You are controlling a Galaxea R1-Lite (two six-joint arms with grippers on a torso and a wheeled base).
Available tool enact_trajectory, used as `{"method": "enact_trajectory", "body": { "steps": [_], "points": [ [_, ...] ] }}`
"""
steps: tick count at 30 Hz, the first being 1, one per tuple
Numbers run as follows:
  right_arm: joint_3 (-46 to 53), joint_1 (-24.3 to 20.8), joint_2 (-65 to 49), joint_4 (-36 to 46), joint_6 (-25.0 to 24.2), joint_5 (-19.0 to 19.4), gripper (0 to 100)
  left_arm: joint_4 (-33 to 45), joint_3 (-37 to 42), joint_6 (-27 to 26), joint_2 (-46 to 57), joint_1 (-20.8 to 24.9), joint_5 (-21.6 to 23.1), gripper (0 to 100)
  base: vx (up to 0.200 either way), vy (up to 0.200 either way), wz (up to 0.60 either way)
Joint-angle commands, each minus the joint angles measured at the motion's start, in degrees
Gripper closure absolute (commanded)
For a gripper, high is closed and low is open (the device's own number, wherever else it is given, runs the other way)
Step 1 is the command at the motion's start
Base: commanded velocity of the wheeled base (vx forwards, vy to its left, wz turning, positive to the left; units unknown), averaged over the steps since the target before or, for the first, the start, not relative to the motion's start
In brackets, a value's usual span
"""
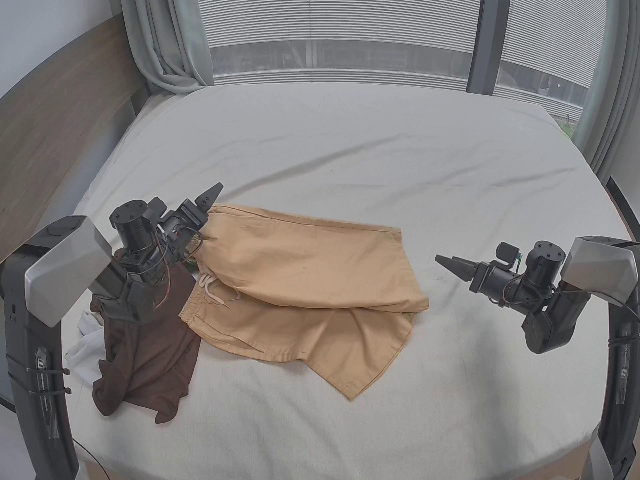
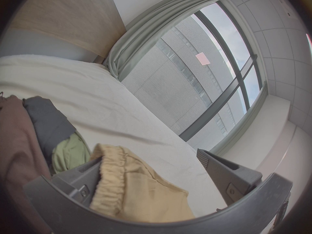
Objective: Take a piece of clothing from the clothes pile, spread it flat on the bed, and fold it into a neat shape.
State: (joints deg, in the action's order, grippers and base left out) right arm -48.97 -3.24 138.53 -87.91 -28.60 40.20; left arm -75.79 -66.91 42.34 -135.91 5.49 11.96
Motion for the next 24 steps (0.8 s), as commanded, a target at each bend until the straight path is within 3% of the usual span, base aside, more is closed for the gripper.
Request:
{"method": "enact_trajectory", "body": {
  "steps": [1,6,15,19,24],
  "points": [
    [5.8,-0.5,-0.7,-0.8,2.1,0.0,0,0.1,3.5,-1.4,2.8,-2.1,-0.3,0,0.000,0.000,0.00],
    [7.4,-1.2,-0.5,-0.8,5.0,-2.9,0,-0.4,7.0,-1.4,6.9,-2.6,0.1,0,0.000,0.000,0.00],
    [10.4,-3.5,-0.5,-0.8,5.0,-3.3,0,-1.7,16.1,-1.6,11.6,-3.0,1.2,0,0.000,0.000,0.00],
    [11.7,-4.7,-1.2,-0.8,5.1,-3.3,0,-5.5,25.1,-1.6,13.8,-4.3,7.2,0,0.000,0.000,0.00],
    [12.7,-5.5,-1.2,-0.8,5.4,-3.3,0,-6.8,29.2,-4.8,13.8,-4.8,10.0,0,0.000,0.000,0.00]
  ]
}}
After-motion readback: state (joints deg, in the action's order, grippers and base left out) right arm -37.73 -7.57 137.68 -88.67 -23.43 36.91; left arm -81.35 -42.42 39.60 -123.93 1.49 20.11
